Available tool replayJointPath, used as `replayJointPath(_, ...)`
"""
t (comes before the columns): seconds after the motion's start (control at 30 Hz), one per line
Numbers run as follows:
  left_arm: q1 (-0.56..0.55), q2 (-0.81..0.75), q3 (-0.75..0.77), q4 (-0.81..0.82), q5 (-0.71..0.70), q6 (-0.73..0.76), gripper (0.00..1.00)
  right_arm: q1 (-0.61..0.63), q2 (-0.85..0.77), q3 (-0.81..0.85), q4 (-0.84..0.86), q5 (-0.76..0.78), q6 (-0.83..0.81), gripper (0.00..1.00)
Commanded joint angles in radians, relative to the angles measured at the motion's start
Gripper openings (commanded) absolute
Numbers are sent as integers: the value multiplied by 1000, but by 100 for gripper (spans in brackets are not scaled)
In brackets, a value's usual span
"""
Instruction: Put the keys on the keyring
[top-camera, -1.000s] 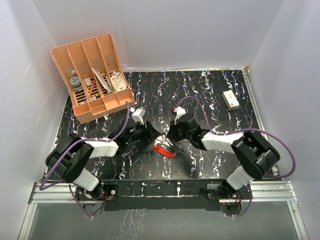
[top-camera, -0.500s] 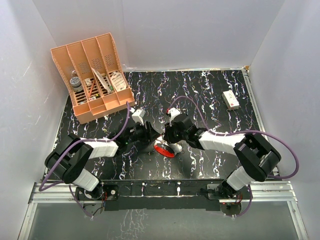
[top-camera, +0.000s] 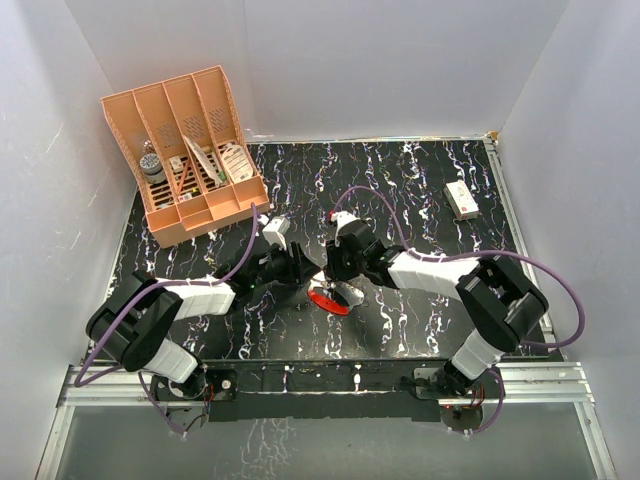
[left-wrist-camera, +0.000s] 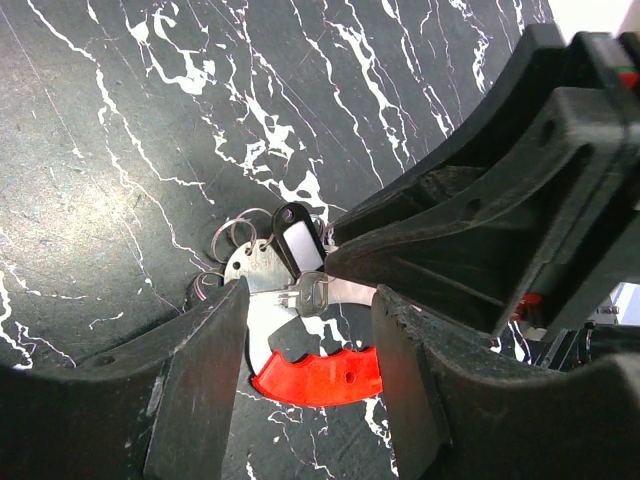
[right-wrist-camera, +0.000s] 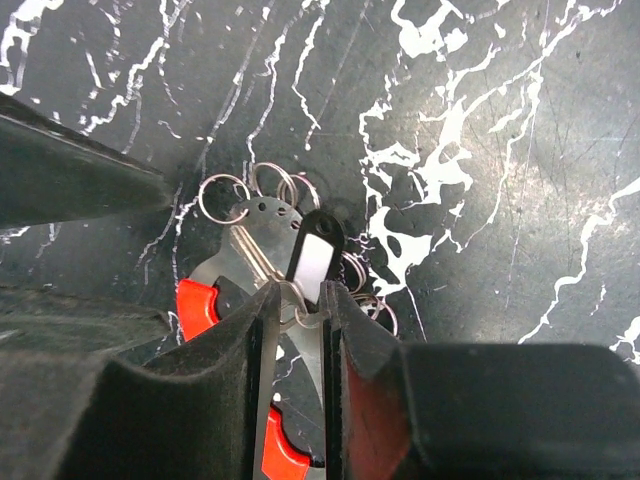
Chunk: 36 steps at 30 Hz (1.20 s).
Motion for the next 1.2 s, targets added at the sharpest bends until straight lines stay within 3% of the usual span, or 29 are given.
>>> replayJointPath(0.0,5,-39,-6,1,-4,10,51,1,29,54,-25,31,20,22)
replayJointPath(0.47,5,-53,-16,-12,-18,15,51,0,110,70,22,-15,2,26)
replayJointPath(0.63,5,-51,-14,-16,-21,16,51,1,117,70,40,-20,-3,10)
replayJointPath(0.8,5,-58,-14,-26,-28,20,51,0,53,36,79,-15,-2,0)
replayJointPath(1.17,5,-96,-5,-45,-38,34,52,-6,-153,-27,157,27,10,0)
